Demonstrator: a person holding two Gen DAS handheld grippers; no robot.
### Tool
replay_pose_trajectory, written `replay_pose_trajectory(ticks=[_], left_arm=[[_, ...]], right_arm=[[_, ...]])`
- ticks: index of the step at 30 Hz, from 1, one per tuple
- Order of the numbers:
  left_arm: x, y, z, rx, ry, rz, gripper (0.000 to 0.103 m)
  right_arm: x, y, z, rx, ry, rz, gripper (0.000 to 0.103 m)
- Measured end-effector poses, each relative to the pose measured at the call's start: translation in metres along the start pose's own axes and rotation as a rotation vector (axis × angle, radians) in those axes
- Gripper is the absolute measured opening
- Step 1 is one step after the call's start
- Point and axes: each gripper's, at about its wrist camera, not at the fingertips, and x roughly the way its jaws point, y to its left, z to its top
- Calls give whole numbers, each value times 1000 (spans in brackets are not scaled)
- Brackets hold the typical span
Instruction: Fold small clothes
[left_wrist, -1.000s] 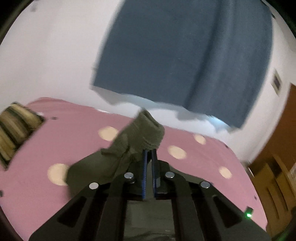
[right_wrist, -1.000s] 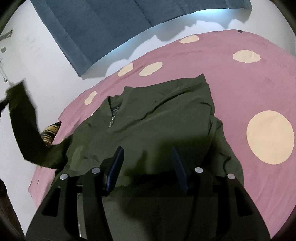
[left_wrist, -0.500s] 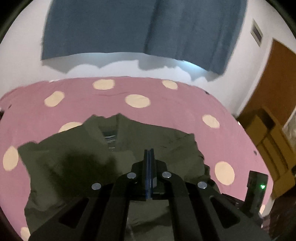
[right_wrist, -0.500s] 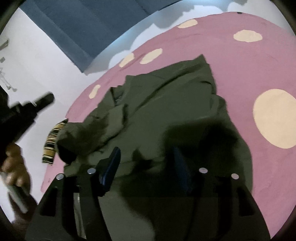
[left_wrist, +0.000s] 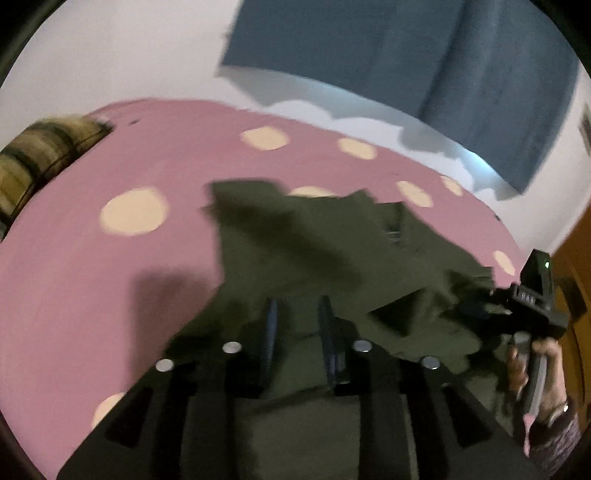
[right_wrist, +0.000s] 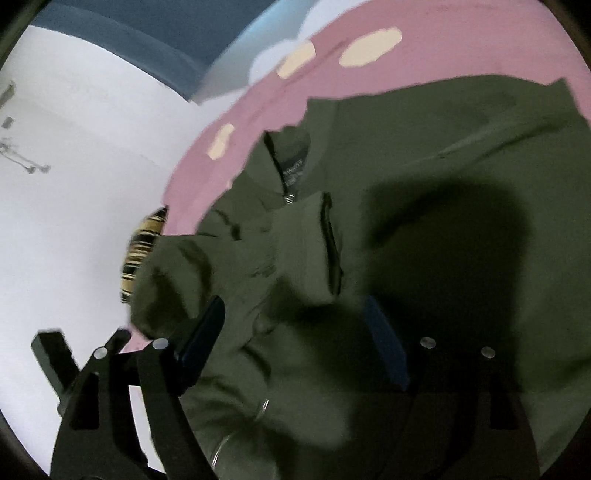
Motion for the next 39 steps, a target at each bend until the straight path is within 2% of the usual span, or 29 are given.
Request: replay_pose_trajectory(ticks=[3, 5, 6, 8, 10, 15, 18, 21, 23, 28, 31, 36, 39], left_arm=[[-1, 28, -9, -43, 12, 29, 25], [0, 42, -14, -73, 21, 36, 25], [1, 45, -15, -81, 25, 36, 25], [3, 50, -18, -86, 34, 44, 25], [5, 52, -21, -93, 41, 43, 25], [6, 54, -27, -88, 49, 49, 26], [8, 57, -28, -91, 54, 57, 29], [8, 59, -28, -91, 51, 61, 29], [9, 59, -29, -91, 53, 64, 30], [15, 61, -31, -96, 74, 76, 30], [17, 62, -33, -95, 86, 89, 30], [22, 63, -35, -97, 99, 96, 30], [25, 63, -37, -84, 107, 104, 35]], right_arm=[[21, 4, 4, 3, 46, -32, 77], [24, 10, 4, -24, 38, -86, 58], [25, 14, 4, -40, 38, -117, 36], [27, 17, 4, -50, 43, -147, 30], [23, 20, 6, -64, 29, -146, 14], [-13, 51, 9, -114, -70, -54, 11], [-62, 79, 10, -190, -196, -31, 11], [-100, 77, 5, -217, -284, -55, 11], [-118, 60, -2, -207, -318, -111, 11], [-100, -19, -18, -66, -231, -217, 11], [-81, -53, -27, 12, -184, -235, 11], [-65, -75, -34, 67, -152, -236, 12], [-68, -80, -36, 96, -150, -204, 12]])
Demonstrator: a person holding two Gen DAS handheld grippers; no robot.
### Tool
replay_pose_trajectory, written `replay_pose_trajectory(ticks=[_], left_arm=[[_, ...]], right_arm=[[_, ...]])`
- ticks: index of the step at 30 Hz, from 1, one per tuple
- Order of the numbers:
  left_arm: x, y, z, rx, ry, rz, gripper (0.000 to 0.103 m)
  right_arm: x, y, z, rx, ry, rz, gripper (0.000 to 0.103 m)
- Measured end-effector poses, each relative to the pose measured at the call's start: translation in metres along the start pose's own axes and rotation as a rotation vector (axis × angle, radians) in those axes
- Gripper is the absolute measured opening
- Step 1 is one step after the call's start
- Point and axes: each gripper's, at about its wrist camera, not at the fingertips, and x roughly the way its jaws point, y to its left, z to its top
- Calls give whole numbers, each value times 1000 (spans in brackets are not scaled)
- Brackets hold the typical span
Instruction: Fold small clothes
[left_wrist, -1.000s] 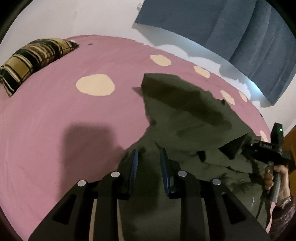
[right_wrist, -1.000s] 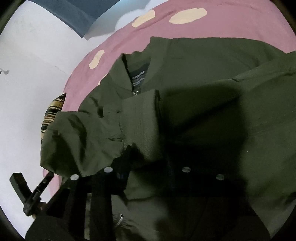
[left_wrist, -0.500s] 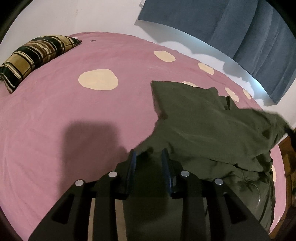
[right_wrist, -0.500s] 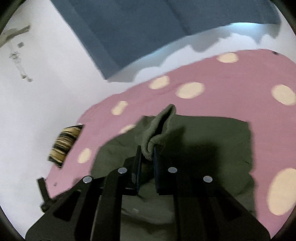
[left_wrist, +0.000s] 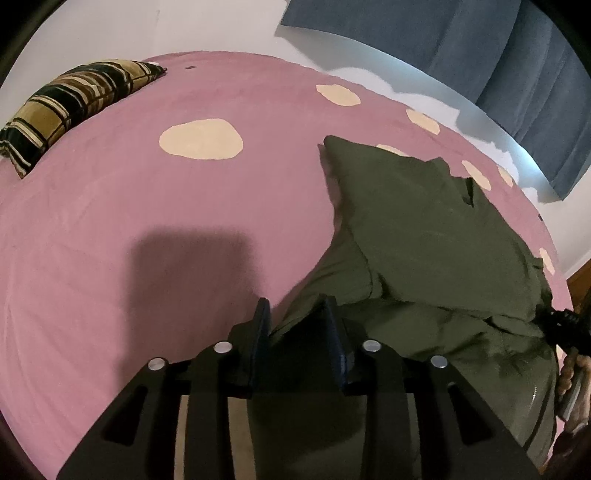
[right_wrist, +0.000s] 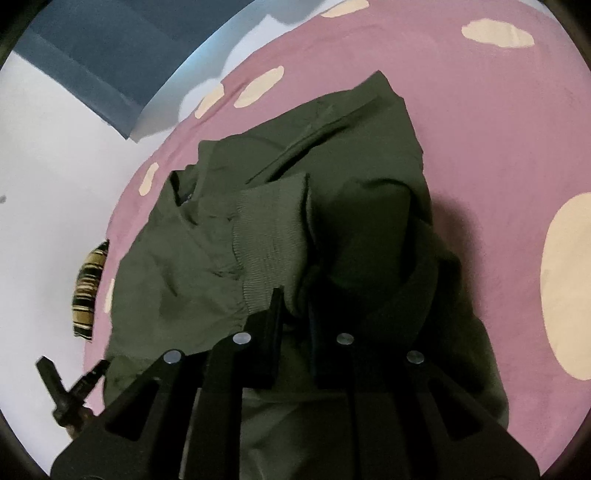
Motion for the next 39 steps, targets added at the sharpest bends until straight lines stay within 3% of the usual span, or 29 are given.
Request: replay_pose_trajectory(ticks=[5, 9, 13, 17, 21, 27, 32, 34, 39], left_arm=[[1, -5, -3, 38, -4, 26, 35], [-9, -7, -1, 46, -23, 4, 35], [-24, -6, -2, 48, -47, -24, 50], [-42, -3, -11, 83, -57, -58, 51], [-58, 9, -27, 103, -49, -91, 60], [-76, 34, -63, 97, 10, -188, 63], [-82, 36, -91, 97, 83, -281, 63], [-84, 34, -100, 99, 103, -314, 69], [-82, 26, -118, 96, 156, -399, 71]], right_arm=[[-5, -7, -1, 41, 1, 67, 15], [-28, -6, -6, 37, -36, 89, 20], [-59, -5, -13, 10, -71, 94, 35], [-93, -10, -28, -20, -88, 75, 45], [-128, -23, -52, -44, -83, 41, 52], [-161, -45, -97, -53, -38, 47, 59], [-169, -55, -138, -22, 33, 131, 61], [-168, -56, -151, -18, 58, 169, 62], [-162, -57, -170, -15, 103, 225, 65]])
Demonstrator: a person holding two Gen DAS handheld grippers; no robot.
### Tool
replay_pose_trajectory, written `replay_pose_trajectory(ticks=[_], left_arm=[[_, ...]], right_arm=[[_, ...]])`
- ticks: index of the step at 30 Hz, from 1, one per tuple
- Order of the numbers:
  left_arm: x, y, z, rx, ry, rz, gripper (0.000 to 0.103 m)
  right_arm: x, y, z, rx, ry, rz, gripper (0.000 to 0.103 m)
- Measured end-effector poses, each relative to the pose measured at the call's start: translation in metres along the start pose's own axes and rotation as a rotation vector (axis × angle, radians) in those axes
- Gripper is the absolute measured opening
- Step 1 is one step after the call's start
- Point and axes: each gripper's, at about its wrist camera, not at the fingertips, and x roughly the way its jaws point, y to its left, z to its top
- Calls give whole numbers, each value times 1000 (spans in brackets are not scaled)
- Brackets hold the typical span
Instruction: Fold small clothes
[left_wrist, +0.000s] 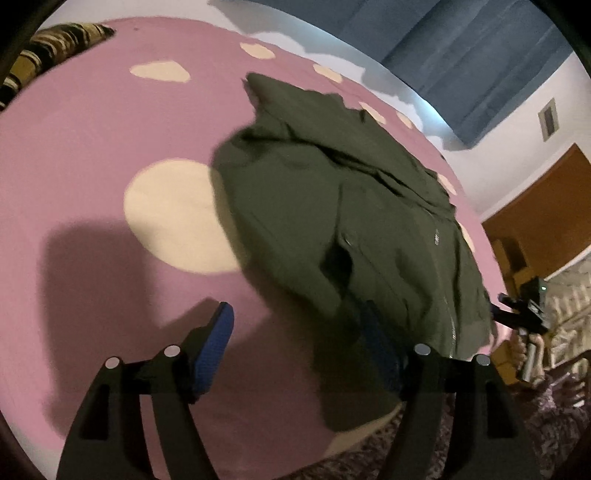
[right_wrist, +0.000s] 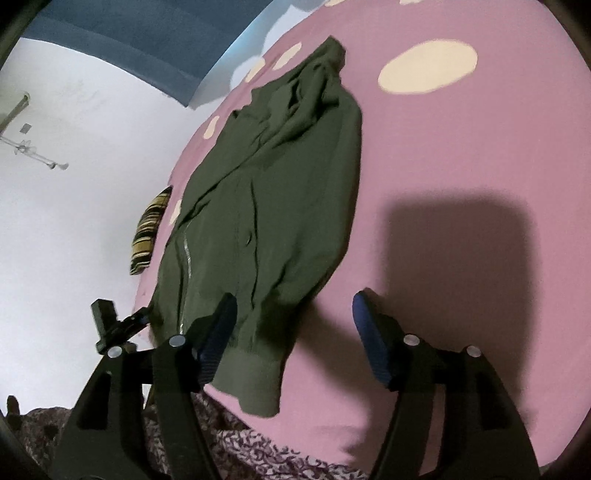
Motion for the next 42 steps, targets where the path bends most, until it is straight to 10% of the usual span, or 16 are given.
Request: replay_pose_trajectory(ticks=[13, 16, 20, 26, 32, 42], left_arm=[[26, -12, -6, -55, 49, -193, 72], [31, -15, -8, -60, 90, -247, 57], [35, -31, -9, 36, 72, -146, 46], [37, -37, -8, 67, 76, -106, 34], [26, -41, -8, 111, 48, -95, 22], [8, -42, 34, -33, -49, -406, 14]], right_arm=[[26, 24, -17, -86, 120, 198, 73], [27, 32, -21, -129, 139, 200, 75], [31, 42, -28, -177, 175, 212, 75], [50, 49, -35, -227, 237, 125, 19], [47, 39, -35, -204, 210, 169, 12], [21, 52, -13, -153, 85, 370, 10]])
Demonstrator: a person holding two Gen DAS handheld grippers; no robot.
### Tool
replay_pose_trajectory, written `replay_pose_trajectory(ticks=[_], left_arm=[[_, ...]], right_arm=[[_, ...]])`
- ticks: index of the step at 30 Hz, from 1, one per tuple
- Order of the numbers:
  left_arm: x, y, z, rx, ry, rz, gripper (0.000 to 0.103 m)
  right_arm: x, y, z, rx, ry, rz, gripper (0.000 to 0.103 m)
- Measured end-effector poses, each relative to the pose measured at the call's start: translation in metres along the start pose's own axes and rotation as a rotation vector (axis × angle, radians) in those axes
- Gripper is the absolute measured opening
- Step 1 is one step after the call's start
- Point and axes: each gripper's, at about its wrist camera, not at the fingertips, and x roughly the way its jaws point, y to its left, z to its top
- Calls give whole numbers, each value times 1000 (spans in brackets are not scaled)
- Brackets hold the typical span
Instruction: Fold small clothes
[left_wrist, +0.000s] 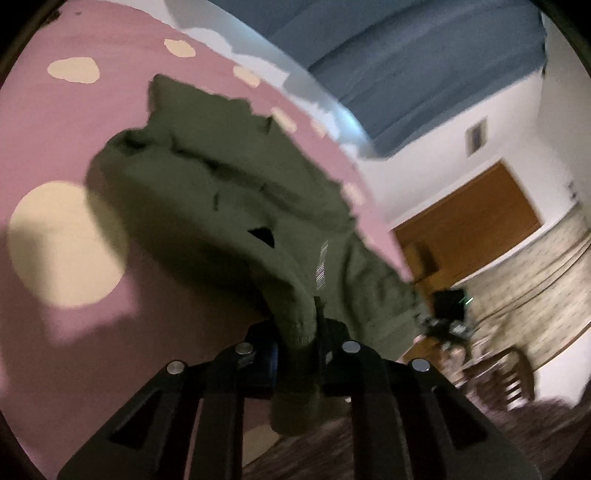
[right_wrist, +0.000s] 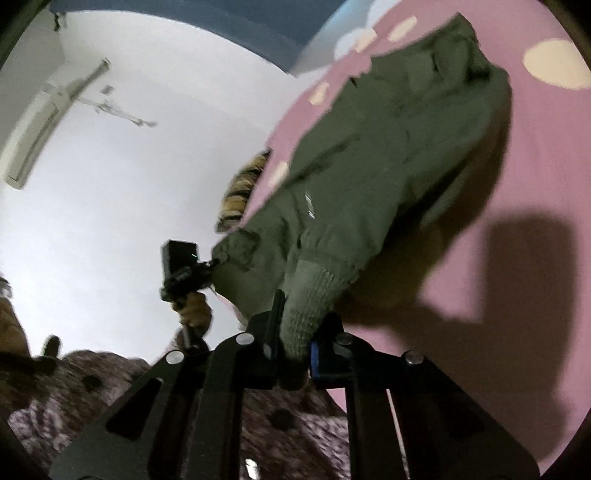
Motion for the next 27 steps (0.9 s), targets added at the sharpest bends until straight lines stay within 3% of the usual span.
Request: replay_pose_trajectory(ticks=[5, 12, 19, 27], left_arm=[[0, -5, 44, -89, -103, -99, 14], [18, 14, 117, -199, -217, -116, 14], [56, 39, 177, -201, -226, -6, 14], [97, 83, 220, -248, -178, 127, 14]], right_arm=[[-10, 3, 41, 30, -114, 105, 10], [4, 1, 116, 48, -234, 183, 10], [35, -40, 193, 169, -281, 153, 10], [68, -104, 241, 325, -283, 100, 10]])
